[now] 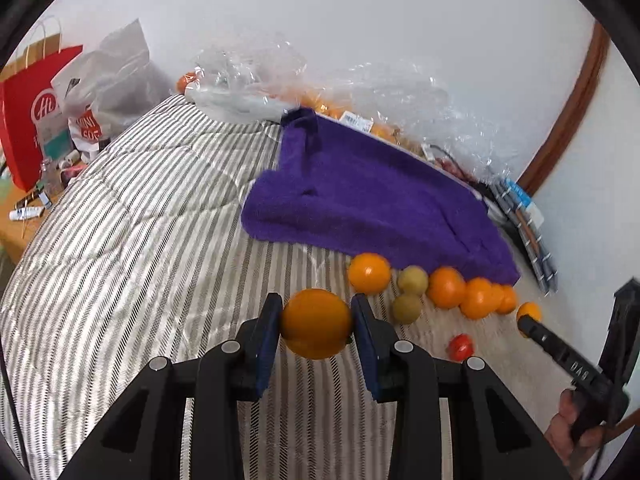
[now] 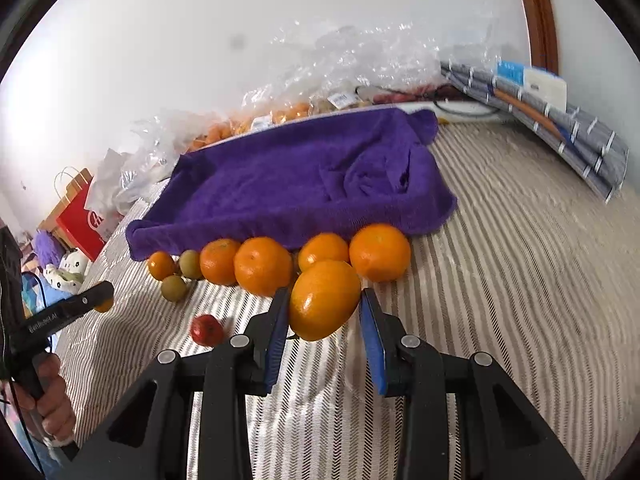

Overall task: Organize fruits
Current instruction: 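Carry the held oranges over the purple towel with both grippers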

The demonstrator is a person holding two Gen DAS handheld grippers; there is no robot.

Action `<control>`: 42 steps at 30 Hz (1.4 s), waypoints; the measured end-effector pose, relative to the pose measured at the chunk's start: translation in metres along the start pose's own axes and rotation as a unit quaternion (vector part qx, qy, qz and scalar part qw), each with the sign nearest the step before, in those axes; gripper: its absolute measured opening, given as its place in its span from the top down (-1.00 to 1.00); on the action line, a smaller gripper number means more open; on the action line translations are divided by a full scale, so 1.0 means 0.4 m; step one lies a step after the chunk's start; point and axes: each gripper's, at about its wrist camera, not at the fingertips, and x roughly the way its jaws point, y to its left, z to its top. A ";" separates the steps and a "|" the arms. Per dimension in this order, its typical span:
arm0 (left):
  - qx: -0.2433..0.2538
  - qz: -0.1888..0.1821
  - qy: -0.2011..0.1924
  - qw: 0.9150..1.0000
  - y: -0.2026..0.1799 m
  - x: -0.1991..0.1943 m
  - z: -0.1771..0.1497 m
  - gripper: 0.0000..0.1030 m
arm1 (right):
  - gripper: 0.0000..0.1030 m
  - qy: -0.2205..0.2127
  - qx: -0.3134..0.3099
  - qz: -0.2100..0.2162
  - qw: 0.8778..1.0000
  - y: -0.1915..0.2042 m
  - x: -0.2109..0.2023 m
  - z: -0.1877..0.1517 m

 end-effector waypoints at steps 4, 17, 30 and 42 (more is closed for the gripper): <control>0.021 -0.002 -0.025 0.999 -0.036 -0.046 0.059 0.35 | 0.32 -0.016 -0.015 -0.001 1.000 0.028 -0.049 0.041; 0.030 -0.007 -0.100 0.995 -0.149 -0.048 0.284 0.35 | 0.32 -0.076 -0.011 -0.022 0.997 0.048 -0.081 0.277; 0.025 0.030 -0.060 0.997 -0.130 0.237 0.341 0.35 | 0.32 -0.071 0.022 -0.037 0.997 -0.031 0.126 0.396; 0.052 0.039 -0.008 0.998 -0.126 0.346 0.295 0.34 | 0.32 0.025 0.028 -0.055 0.998 -0.084 0.287 0.339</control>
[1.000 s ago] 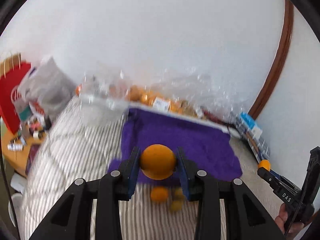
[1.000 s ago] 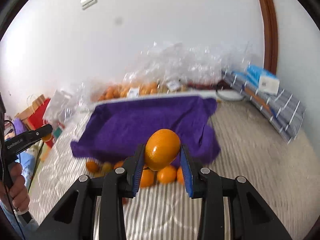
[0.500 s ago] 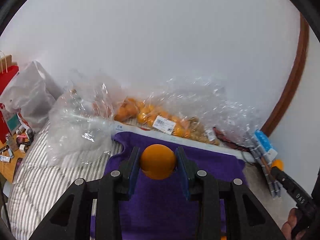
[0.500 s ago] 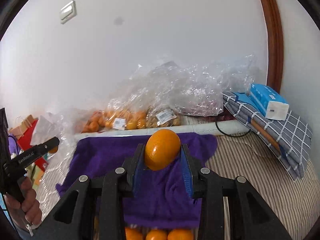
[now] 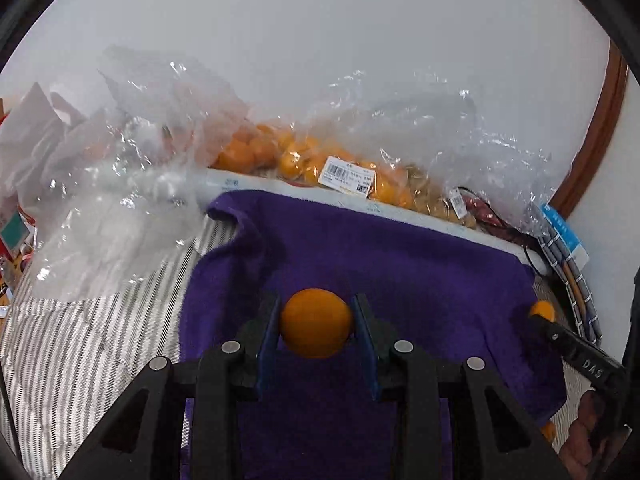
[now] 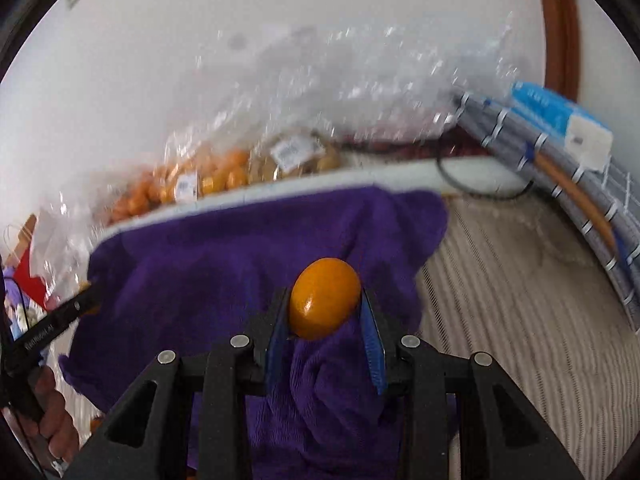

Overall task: Organize fruits
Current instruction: 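Carry the held oranges over the purple towel with both grippers, then open both grippers to drop the oranges onto the towel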

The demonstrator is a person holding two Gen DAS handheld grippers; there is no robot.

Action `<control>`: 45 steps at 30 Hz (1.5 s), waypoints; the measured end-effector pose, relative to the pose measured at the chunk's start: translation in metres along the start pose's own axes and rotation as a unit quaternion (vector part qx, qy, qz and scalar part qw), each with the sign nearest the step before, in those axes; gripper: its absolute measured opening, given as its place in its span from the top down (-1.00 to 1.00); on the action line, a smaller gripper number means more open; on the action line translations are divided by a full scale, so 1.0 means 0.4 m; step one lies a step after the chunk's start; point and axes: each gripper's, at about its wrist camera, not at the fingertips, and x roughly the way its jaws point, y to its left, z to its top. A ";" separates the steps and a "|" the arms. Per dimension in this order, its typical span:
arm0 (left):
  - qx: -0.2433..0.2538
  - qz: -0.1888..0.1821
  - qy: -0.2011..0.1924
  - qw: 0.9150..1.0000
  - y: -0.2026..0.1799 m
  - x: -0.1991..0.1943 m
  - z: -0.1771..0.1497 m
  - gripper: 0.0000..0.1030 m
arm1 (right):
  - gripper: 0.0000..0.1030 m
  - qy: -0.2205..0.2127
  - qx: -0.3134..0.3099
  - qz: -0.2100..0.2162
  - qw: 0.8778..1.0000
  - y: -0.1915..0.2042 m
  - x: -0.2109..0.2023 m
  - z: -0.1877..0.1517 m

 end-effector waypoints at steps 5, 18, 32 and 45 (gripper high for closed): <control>-0.002 0.002 0.016 1.000 0.005 0.032 -0.011 0.34 | 0.32 0.018 -0.009 0.002 1.000 0.014 0.030 -0.013; 0.035 0.019 0.021 0.999 -0.030 0.047 -0.028 0.34 | 0.32 0.037 -0.011 -0.008 0.999 0.015 0.057 -0.022; 0.031 0.027 0.024 0.999 -0.016 0.043 -0.025 0.34 | 0.06 0.019 -0.002 0.004 1.000 0.007 0.035 -0.015; 0.013 0.013 -0.034 0.999 -0.002 -0.022 -0.014 0.04 | -0.04 -0.049 0.013 0.004 0.999 -0.011 -0.047 -0.022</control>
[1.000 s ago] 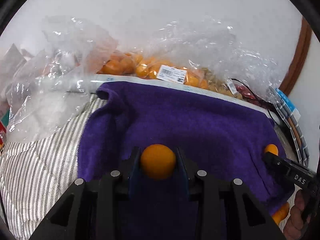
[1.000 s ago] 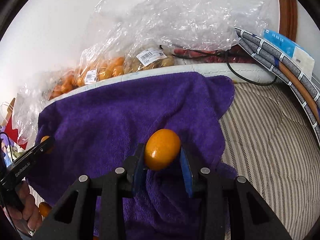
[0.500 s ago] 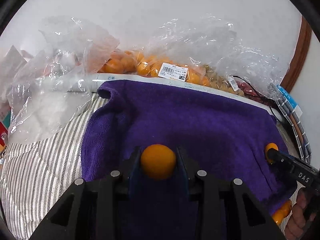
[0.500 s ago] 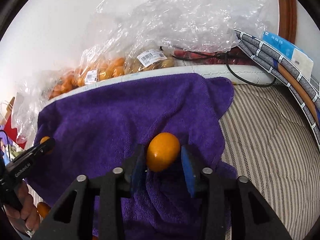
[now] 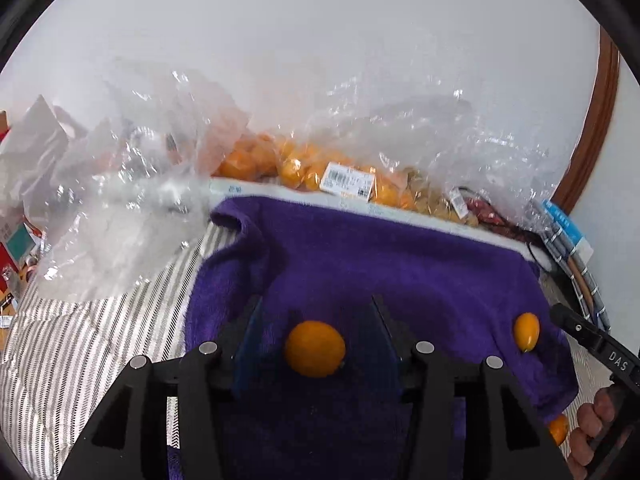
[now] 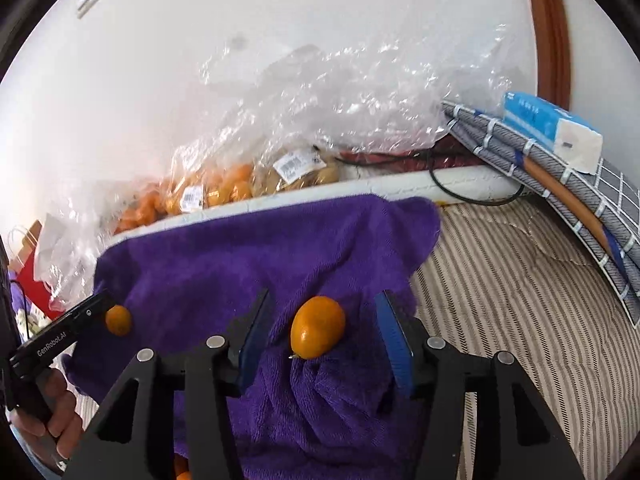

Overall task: Organize fruits
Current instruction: 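Open both grippers to drop the oranges onto the towel, then grasp a large orange with the right gripper while the left gripper grasps another orange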

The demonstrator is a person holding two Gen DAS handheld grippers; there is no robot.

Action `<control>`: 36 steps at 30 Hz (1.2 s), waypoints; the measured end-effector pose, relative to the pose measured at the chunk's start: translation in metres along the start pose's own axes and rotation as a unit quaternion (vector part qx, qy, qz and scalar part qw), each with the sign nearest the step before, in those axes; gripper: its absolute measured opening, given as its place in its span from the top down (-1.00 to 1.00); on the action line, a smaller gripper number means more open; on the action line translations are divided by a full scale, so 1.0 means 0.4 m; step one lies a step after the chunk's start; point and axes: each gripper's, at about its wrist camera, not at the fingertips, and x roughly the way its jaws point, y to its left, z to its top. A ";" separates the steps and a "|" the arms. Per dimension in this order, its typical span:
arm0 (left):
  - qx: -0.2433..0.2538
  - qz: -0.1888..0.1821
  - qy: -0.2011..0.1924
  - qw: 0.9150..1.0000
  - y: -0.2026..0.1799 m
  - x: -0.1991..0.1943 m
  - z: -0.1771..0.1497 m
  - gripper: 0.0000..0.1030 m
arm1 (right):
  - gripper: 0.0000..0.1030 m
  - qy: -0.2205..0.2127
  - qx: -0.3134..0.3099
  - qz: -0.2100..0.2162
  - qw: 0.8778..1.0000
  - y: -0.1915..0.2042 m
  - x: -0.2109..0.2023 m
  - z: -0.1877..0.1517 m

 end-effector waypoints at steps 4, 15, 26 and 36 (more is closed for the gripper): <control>-0.003 0.002 -0.030 1.000 -0.001 -0.021 0.004 0.04 | -0.04 -0.028 0.007 -0.023 0.999 -0.013 -0.040 0.018; -0.003 -0.034 -0.065 0.997 -0.011 -0.070 0.012 0.04 | 0.10 0.036 -0.056 -0.026 0.997 -0.038 -0.149 -0.133; 0.033 -0.003 -0.048 0.998 -0.003 -0.189 -0.053 -0.24 | 0.12 0.058 -0.101 0.038 0.992 -0.025 -0.158 -0.239; 0.042 -0.044 -0.015 0.998 0.037 -0.240 -0.176 -0.28 | 0.22 0.062 -0.104 0.002 0.993 -0.025 -0.141 -0.258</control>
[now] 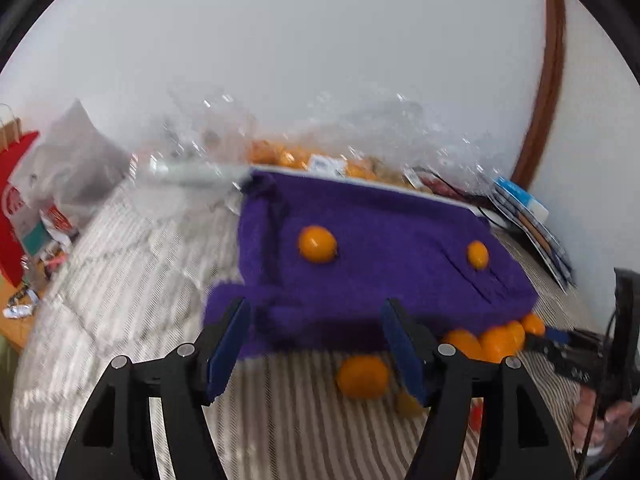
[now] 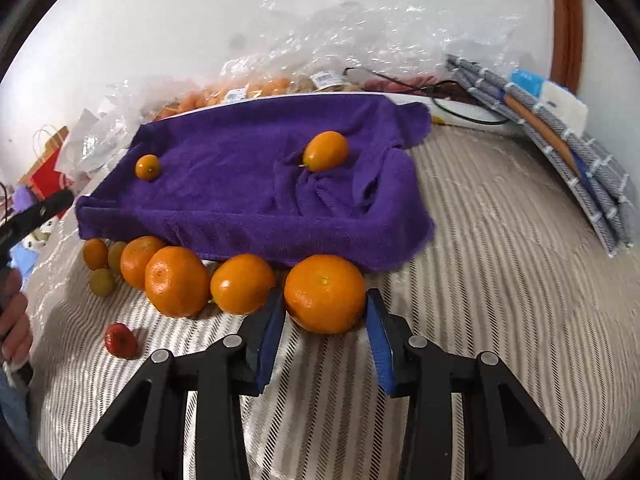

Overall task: Organize fruits
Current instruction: 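Grasp a large orange with the right gripper while the left gripper grasps another orange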

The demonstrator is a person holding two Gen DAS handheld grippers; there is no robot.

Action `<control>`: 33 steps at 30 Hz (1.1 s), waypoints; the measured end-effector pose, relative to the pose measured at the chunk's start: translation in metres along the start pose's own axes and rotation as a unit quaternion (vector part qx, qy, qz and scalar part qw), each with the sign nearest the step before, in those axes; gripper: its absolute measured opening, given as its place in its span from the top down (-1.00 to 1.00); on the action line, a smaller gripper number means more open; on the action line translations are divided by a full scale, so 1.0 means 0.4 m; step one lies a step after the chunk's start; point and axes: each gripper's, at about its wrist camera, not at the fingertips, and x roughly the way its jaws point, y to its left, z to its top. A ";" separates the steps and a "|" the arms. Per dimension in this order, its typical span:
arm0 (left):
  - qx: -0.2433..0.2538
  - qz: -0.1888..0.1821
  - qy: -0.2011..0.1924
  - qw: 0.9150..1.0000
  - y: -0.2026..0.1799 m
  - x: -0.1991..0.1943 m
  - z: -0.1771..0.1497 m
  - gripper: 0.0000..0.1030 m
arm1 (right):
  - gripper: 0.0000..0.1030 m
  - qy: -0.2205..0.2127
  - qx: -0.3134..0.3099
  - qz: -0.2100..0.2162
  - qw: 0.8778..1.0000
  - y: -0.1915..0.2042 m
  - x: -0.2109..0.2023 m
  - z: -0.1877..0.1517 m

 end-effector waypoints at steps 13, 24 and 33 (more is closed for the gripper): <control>0.001 -0.034 0.085 0.996 -0.015 0.066 -0.059 -0.17 | 0.21 0.010 0.014 -0.011 1.000 0.010 -0.057 -0.079; 0.008 -0.046 0.091 0.995 -0.031 0.069 -0.066 0.30 | 0.22 0.008 0.026 -0.012 1.000 0.006 -0.049 -0.074; 0.010 -0.064 0.027 0.998 -0.033 0.012 -0.059 0.30 | 0.22 -0.014 0.038 -0.012 0.999 -0.003 -0.071 -0.076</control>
